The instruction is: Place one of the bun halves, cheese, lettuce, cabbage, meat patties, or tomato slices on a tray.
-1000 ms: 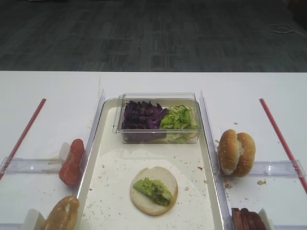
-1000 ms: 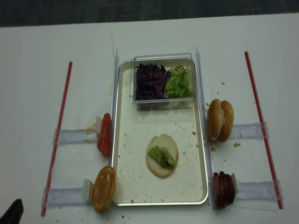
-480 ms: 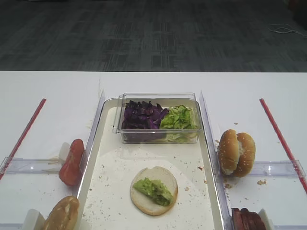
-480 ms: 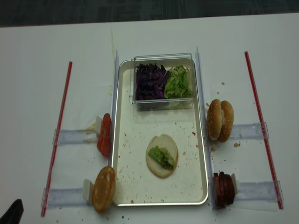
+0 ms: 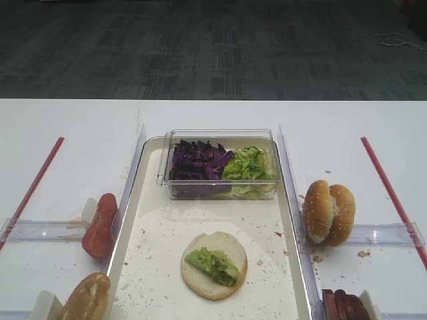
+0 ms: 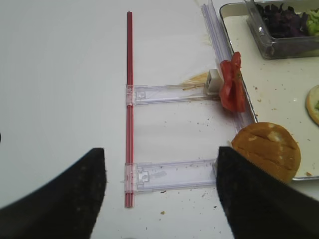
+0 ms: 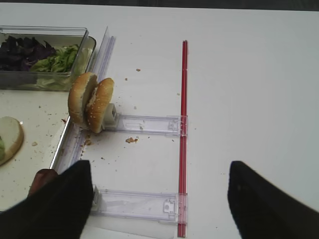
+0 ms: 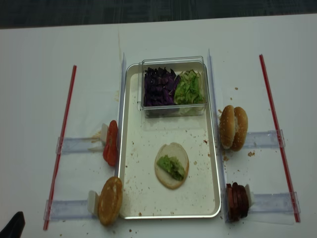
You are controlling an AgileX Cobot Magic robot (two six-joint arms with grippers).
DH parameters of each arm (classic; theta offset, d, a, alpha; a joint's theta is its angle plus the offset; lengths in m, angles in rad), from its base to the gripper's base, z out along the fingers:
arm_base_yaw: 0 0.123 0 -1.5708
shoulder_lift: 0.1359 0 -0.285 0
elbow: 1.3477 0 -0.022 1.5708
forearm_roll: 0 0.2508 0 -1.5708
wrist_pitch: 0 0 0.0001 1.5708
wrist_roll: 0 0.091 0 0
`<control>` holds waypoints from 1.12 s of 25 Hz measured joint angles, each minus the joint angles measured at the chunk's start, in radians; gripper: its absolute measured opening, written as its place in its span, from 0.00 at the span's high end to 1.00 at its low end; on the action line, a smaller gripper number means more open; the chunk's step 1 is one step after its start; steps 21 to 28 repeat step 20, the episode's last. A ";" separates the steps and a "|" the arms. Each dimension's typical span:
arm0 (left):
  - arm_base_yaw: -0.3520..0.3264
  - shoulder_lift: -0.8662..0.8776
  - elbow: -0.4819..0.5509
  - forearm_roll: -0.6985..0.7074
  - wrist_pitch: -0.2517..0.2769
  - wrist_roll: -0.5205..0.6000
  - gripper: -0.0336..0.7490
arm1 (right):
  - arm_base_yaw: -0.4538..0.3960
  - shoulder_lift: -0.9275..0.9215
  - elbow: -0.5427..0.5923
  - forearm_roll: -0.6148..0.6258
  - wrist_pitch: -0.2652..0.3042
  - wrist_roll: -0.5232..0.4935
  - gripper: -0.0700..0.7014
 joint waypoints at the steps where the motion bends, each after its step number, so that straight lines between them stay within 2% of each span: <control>1: 0.000 0.000 0.000 0.000 0.000 0.000 0.36 | 0.000 0.000 0.000 0.000 0.000 0.000 0.14; 28: 0.000 0.000 0.000 0.000 0.000 0.000 0.36 | 0.000 0.000 0.000 0.000 0.000 0.002 0.14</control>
